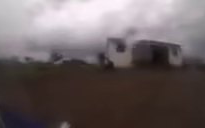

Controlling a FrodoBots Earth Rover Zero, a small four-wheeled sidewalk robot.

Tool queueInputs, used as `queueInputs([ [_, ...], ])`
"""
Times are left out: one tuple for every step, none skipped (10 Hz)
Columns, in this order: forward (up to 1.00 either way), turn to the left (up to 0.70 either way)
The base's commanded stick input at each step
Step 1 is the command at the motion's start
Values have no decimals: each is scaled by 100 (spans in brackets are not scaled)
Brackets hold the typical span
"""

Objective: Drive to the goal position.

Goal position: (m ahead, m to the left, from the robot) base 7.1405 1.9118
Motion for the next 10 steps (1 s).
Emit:
queueInputs([
  [70, 0],
  [70, 0],
  [70, 0],
  [70, 23],
  [70, 35],
  [70, 35],
  [70, 35],
  [70, 35],
  [70, 35],
  [70, 35],
])
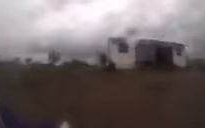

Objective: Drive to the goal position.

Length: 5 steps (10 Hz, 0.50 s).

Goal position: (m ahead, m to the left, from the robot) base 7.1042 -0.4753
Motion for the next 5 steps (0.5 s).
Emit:
queueInputs([
  [70, 35],
  [70, 2],
  [70, 0],
  [70, 0],
  [70, 0],
])
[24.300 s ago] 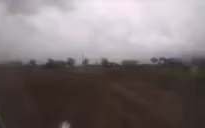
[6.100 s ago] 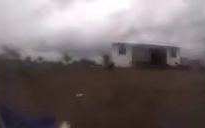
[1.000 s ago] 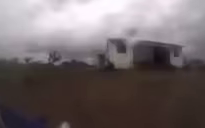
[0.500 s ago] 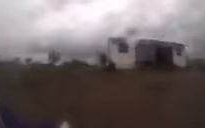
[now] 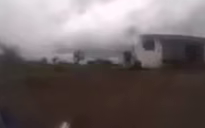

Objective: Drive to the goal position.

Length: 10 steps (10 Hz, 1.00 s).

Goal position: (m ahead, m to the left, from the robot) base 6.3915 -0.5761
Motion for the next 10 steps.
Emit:
queueInputs([
  [70, 0],
  [70, 0],
  [70, 0],
  [70, -24],
  [70, -35],
  [70, -35],
  [70, -35],
  [70, -35],
  [70, -35],
  [70, -35],
])
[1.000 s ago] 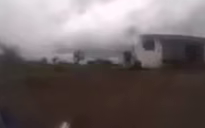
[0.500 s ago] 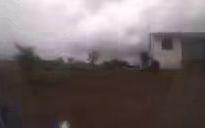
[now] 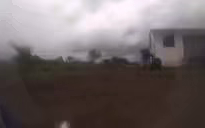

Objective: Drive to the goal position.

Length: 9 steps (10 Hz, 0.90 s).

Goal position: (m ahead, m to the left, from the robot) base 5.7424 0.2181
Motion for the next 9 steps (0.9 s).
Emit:
queueInputs([
  [70, -11],
  [70, 0],
  [70, 0],
  [70, 0],
  [70, 0],
  [70, 0],
  [70, 0],
  [70, 0],
  [70, 0],
])
